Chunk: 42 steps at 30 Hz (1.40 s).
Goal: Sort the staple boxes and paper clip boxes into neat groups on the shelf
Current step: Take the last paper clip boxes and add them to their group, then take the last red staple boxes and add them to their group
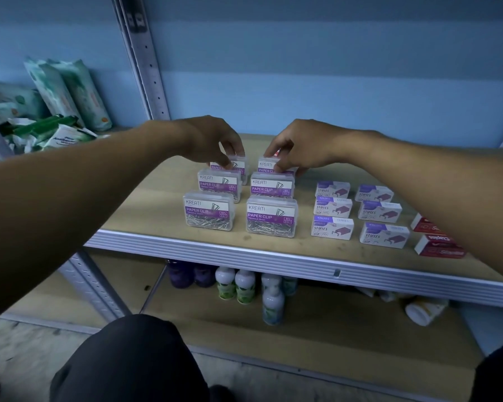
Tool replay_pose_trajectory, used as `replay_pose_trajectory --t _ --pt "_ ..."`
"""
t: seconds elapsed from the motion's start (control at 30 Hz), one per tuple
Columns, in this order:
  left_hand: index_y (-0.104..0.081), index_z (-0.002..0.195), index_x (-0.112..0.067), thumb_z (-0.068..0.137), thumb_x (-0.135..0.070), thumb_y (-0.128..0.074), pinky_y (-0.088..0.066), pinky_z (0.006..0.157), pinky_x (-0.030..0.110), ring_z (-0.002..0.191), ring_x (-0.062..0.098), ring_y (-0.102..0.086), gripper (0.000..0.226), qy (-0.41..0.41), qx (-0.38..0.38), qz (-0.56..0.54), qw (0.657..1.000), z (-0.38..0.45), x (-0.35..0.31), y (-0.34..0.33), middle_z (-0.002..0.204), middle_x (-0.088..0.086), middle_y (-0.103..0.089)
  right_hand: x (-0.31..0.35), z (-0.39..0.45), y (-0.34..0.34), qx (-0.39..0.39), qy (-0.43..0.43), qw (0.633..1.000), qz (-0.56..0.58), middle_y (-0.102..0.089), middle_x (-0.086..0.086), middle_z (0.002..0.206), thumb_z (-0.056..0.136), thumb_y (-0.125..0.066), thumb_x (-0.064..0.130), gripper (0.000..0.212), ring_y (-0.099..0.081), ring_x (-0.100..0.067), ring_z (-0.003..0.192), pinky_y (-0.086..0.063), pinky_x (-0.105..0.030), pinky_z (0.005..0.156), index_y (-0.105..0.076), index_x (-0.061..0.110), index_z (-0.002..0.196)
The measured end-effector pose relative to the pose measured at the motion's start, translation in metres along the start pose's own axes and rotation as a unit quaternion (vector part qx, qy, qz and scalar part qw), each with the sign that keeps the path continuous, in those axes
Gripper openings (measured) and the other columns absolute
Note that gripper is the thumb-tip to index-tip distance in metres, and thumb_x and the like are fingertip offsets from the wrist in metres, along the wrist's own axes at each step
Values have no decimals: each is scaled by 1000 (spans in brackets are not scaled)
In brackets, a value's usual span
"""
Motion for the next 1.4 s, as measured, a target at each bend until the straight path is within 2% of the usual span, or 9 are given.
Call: replay_pose_trajectory --t 0.2,0.33,0.47,0.67,0.93,1.07,1.2,1.3,1.4 --pt "-66 120 -28 84 -25 -75 -50 94 33 104 14 -61 37 -8 -6 2 1000 -4 -5 3 118 -11 -67 -2 -2 6 -5 -16 1000 21 -67 5 109 91 -72 33 34 -71 -16 91 -62 -28 73 -68 28 125" --pt "-66 118 -31 80 -33 -78 -45 82 22 91 1 -60 40 -19 -29 -4 999 -4 -11 13 112 -15 -68 -13 -8 21 -22 -43 997 62 -73 0 105 95 -64 38 27 -74 -18 87 -63 -29 71 -68 28 120" --pt "-67 116 -31 82 -37 -75 -43 87 25 104 10 -58 35 -31 -70 11 997 0 -17 20 113 -14 -67 -28 -16 39 -39 -58 997 46 -73 -2 105 98 -60 34 23 -72 -17 81 -63 -32 73 -68 27 118" --pt "-68 114 -29 84 -37 -73 -42 86 26 105 12 -58 31 -43 -94 22 994 11 -27 19 114 -12 -68 -46 -29 54 -56 -78 995 8 -72 -2 106 98 -59 32 23 -73 -17 83 -61 -25 65 -68 27 118" --pt "-67 113 -30 83 -37 -73 -45 87 27 102 10 -58 31 -66 -86 28 994 37 -36 10 113 -14 -67 -70 -26 53 -44 -99 990 -91 -67 5 114 93 -62 46 27 -73 -27 89 -56 -36 86 -67 35 117" --pt "-68 113 -27 81 -32 -78 -42 81 24 91 4 -59 34 -73 -76 29 994 56 -41 6 112 -11 -68 -85 -15 50 -48 -100 983 -148 -62 2 131 94 -60 51 40 -58 -22 118 -43 -35 96 -61 32 129" --pt "-68 115 -24 78 -28 -81 -40 78 20 77 -9 -53 40 -68 -57 37 995 75 -44 0 115 -8 -67 -102 2 46 -52 -109 979 -163 -54 -2 145 95 -62 44 43 -50 -24 130 -39 -36 101 -55 31 136" --pt "-67 117 -22 77 -26 -81 -40 77 19 78 0 -55 42 -62 -47 44 996 86 -46 -3 119 -6 -66 -112 14 44 -46 -114 976 -181 -51 -4 148 95 -64 42 46 -48 -25 132 -39 -38 103 -53 31 138" --pt "-65 123 -22 79 -26 -80 -40 85 23 92 8 -56 46 -57 -42 49 996 95 -48 -5 126 -5 -63 -117 25 42 -43 -116 973 -194 -49 -5 150 94 -65 40 49 -47 -26 133 -39 -38 102 -52 31 140"
Point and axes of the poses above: each hand's wrist, its own z-axis towards the middle knuckle, its own y-axis out of the back of the hand, x = y × z, the point moved 2 cm from there along z, towards the middle knuckle
